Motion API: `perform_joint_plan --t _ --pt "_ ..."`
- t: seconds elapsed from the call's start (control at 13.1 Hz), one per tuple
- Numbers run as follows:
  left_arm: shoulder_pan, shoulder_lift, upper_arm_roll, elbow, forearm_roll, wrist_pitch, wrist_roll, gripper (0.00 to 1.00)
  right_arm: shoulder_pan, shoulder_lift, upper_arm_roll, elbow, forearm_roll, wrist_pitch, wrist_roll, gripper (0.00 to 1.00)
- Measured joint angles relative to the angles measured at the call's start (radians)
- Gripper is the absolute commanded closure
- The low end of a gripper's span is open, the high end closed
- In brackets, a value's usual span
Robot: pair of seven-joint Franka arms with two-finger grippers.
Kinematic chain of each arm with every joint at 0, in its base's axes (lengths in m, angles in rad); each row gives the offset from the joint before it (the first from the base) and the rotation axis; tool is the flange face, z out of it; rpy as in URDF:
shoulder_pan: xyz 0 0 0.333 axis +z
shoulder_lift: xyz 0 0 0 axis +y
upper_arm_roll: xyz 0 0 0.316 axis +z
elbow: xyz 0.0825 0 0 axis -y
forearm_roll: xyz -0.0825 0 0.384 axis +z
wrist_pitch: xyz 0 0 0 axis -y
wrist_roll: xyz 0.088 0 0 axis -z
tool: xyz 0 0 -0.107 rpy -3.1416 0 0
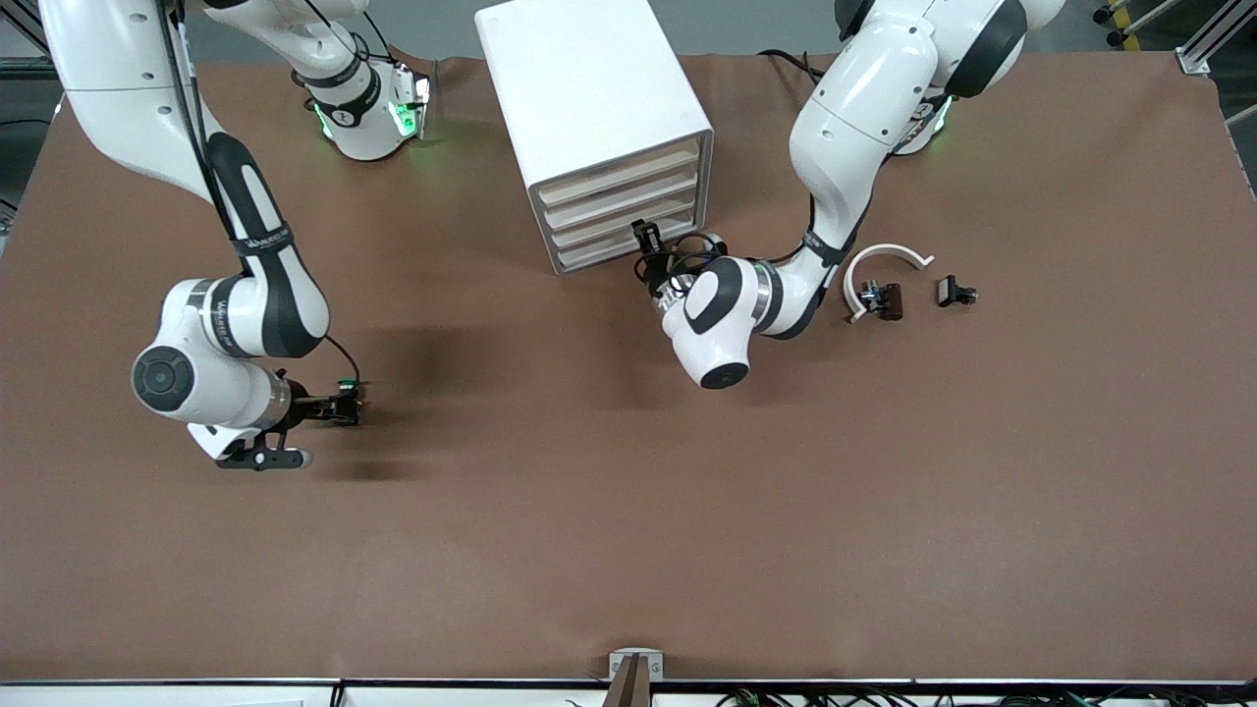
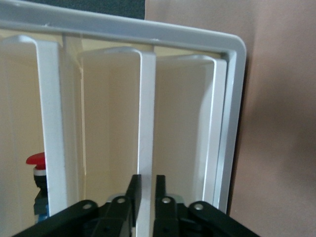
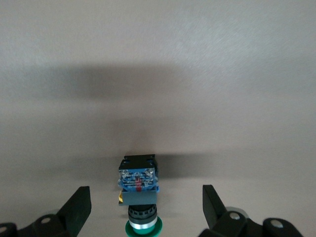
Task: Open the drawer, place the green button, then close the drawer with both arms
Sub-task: 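Grasp the green button with the right gripper while the left gripper grips the drawer, then pull the drawer open with the left gripper while the right gripper lifts the button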
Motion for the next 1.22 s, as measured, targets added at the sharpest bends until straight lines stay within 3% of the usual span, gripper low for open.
perform_joint_plan --t 0.38,0.84,0.99,1.22 --pt "0.0 0.0 0.0 0.001 -0.004 0.0 -0.006 0.78 0.024 0.007 0.0 -0.039 0.0 0.036 0.0 0.0" --pt "-0.003 0.0 -0.001 0.004 -0.006 0.0 -0.007 0.78 0.023 0.04 -0.008 -0.049 0.0 0.098 0.0 0.0" --pt "-0.013 0.0 -0.001 0.004 -0.006 0.0 -0.007 0.74 0.023 0.047 -0.013 -0.049 0.0 0.108 0.0 0.0" --pt "-0.026 0.0 -0.001 0.003 -0.006 0.0 -0.008 0.74 0.023 0.048 -0.014 -0.049 0.0 0.112 0.0 0.28"
